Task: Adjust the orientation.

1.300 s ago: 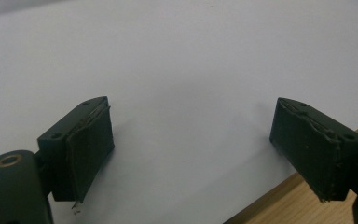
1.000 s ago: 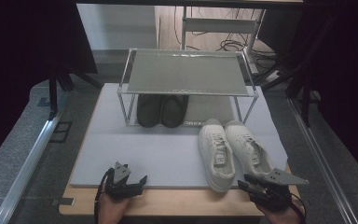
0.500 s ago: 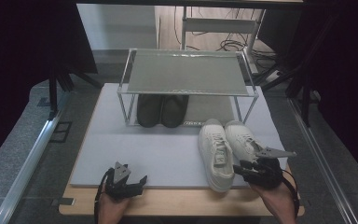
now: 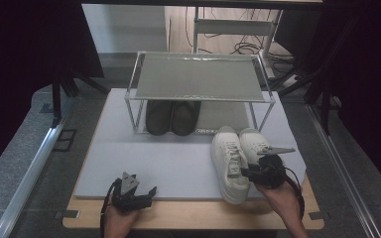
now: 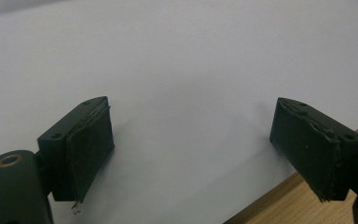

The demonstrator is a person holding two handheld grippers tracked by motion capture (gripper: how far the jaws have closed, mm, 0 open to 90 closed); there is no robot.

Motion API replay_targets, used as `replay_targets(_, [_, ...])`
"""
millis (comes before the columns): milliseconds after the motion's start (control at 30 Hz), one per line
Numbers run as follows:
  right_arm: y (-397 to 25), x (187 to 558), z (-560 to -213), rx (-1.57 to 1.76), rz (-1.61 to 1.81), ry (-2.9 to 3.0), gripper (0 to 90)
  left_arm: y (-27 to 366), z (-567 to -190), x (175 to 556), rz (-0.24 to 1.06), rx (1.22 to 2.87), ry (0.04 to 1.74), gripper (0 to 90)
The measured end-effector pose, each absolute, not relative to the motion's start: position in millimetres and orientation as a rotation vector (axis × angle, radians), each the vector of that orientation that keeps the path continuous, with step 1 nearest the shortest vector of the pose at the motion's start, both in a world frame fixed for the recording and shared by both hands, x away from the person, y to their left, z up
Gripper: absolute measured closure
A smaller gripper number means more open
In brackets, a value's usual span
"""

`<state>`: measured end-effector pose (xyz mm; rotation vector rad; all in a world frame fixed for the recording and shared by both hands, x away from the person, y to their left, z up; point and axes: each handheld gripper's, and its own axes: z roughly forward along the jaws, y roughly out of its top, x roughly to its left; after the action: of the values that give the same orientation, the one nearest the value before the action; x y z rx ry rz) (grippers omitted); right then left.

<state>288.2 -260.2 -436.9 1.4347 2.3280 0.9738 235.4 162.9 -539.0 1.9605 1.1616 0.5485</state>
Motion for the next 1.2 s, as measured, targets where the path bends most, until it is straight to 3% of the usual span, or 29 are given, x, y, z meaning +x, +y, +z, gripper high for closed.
replay_targets(300, [-252.8,300.4,-443.9,1.48,0.887,2.334,61.9,162.9,-539.1,235.4,0.549,1.96,1.161,12.9])
replay_targets(533, [-250.3,302.8,-443.6,1.516,0.859,2.333,76.6,162.9,-539.1,235.4,0.549,1.96,1.161,12.9])
replay_targets(700, [-253.9,302.6,-444.5,1.536,0.893,2.317,81.1,163.0,-539.1,235.4,0.548,1.96,1.161,12.9])
replay_targets(1200, [-268.7,304.4,-437.5,1.657,1.132,2.353,82.3,162.7,-539.2,235.5,0.548,1.955,1.163,12.9])
